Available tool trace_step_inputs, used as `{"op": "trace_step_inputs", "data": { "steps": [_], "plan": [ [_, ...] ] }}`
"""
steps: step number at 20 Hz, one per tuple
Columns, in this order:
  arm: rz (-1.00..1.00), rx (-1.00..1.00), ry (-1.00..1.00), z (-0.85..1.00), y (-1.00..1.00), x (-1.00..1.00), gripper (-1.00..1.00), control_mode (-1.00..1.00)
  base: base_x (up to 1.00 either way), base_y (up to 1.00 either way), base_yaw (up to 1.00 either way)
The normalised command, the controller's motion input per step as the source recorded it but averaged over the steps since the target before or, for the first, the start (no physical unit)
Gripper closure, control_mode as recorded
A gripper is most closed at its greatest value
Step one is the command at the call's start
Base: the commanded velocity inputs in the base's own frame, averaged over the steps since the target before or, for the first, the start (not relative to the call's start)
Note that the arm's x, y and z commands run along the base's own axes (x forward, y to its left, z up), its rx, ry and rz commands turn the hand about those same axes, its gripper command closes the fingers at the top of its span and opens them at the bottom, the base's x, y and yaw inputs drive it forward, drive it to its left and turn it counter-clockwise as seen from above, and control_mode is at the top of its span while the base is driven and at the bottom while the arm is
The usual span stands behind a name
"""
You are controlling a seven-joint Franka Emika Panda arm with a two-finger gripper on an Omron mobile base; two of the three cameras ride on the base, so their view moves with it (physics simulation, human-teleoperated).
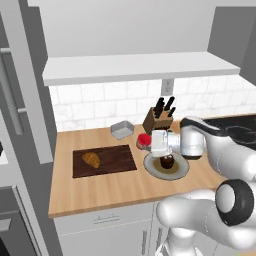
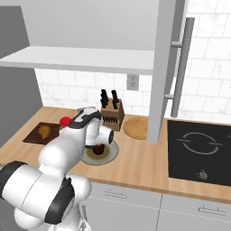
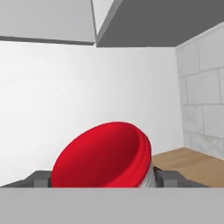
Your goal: From the different types of pastries on the counter, select a croissant and place it on the cutting board. Then retrieve a jar of jam from the cabinet and place it alongside the croissant on the cutting board.
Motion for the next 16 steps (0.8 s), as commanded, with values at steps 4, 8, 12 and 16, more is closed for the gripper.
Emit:
{"op": "trace_step_inputs", "data": {
  "steps": [4, 8, 12, 16],
  "plan": [
    [0.0, -0.13, 0.0, -0.09, 0.48, 0.4, 1.0, -1.0, 0.0, 0.0, 0.0],
    [0.0, -0.13, 0.0, -0.22, 0.43, 0.41, 1.0, -1.0, 0.0, 0.0, 0.0],
    [0.0, -0.06, -0.02, -0.57, 0.22, 0.4, 1.0, -1.0, 0.0, 0.0, 0.0],
    [0.0, -0.01, -0.05, -0.25, 0.14, 0.24, 1.0, -1.0, 0.0, 0.0, 0.0]
  ]
}}
